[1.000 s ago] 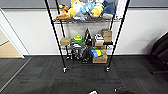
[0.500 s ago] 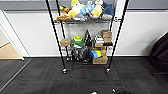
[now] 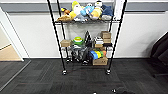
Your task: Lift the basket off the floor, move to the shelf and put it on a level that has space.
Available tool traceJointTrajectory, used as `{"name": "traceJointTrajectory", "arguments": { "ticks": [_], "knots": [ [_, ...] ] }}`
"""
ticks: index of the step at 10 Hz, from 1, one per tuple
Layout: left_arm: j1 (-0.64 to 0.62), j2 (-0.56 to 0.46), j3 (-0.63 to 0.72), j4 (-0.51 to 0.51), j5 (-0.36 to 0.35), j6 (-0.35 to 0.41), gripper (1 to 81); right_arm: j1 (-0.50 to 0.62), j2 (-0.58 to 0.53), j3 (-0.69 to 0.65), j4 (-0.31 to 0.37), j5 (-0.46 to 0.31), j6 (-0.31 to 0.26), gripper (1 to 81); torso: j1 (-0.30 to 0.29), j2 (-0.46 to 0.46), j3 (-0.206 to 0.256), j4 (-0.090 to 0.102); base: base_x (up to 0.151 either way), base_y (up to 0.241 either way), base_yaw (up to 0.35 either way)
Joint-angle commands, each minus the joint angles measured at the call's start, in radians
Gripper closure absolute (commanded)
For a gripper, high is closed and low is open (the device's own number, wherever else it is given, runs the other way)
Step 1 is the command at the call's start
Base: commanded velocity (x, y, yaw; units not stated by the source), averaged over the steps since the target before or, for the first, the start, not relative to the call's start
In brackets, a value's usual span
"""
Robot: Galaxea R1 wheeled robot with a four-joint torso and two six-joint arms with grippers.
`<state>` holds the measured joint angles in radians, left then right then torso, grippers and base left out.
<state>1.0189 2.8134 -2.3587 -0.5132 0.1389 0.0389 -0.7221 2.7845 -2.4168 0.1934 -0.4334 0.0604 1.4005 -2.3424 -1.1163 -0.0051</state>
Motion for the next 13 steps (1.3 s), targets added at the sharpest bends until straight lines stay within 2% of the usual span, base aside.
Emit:
{"name": "traceJointTrajectory", "arguments": {
  "ticks": [1, 3, 4, 6, 7, 9, 13],
  "knots": [
    [-0.112, -0.014, 0.013, -0.018, 0.067, -0.001, 1.0, 0.140, -0.010, 0.007, 0.020, -0.047, -0.004, 1.0, -0.001, 0.002, 0.000, 0.000, 0.000, 0.000, 0.000],
    [-0.112, 0.000, 0.012, -0.018, 0.067, -0.001, 1.0, 0.131, 0.014, -0.005, 0.017, -0.047, -0.002, 1.0, 0.001, 0.000, 0.000, 0.000, 0.000, 0.000, 0.000],
    [-0.112, 0.000, 0.013, -0.018, 0.068, -0.001, 1.0, 0.120, 0.041, -0.029, 0.005, -0.047, -0.004, 1.0, 0.001, 0.000, -0.092, 0.000, 0.000, 0.000, 0.000],
    [-0.112, -0.001, 0.015, -0.018, 0.068, -0.001, 1.0, 0.127, 0.077, -0.082, 0.006, -0.047, -0.005, 1.0, 0.001, 0.000, -0.099, 0.000, 0.000, 0.000, 0.000],
    [-0.112, -0.001, 0.015, -0.018, 0.068, -0.001, 1.0, 0.138, 0.080, -0.082, 0.003, -0.050, -0.005, 1.0, 0.001, 0.000, -0.021, 0.000, 0.000, 0.000, 0.000],
    [-0.113, -0.001, 0.012, -0.018, 0.068, -0.001, 1.0, 0.169, 0.092, -0.097, -0.037, -0.107, -0.004, 1.0, 0.001, 0.000, -0.073, 0.000, 0.000, 0.000, 0.000],
    [-0.110, -0.003, 0.012, -0.018, 0.068, -0.001, 1.0, 0.206, 0.141, -0.151, -0.090, -0.113, -0.007, 1.0, 0.001, 0.000, -0.086, 0.000, 0.000, 0.000, 0.000]
  ]
}}
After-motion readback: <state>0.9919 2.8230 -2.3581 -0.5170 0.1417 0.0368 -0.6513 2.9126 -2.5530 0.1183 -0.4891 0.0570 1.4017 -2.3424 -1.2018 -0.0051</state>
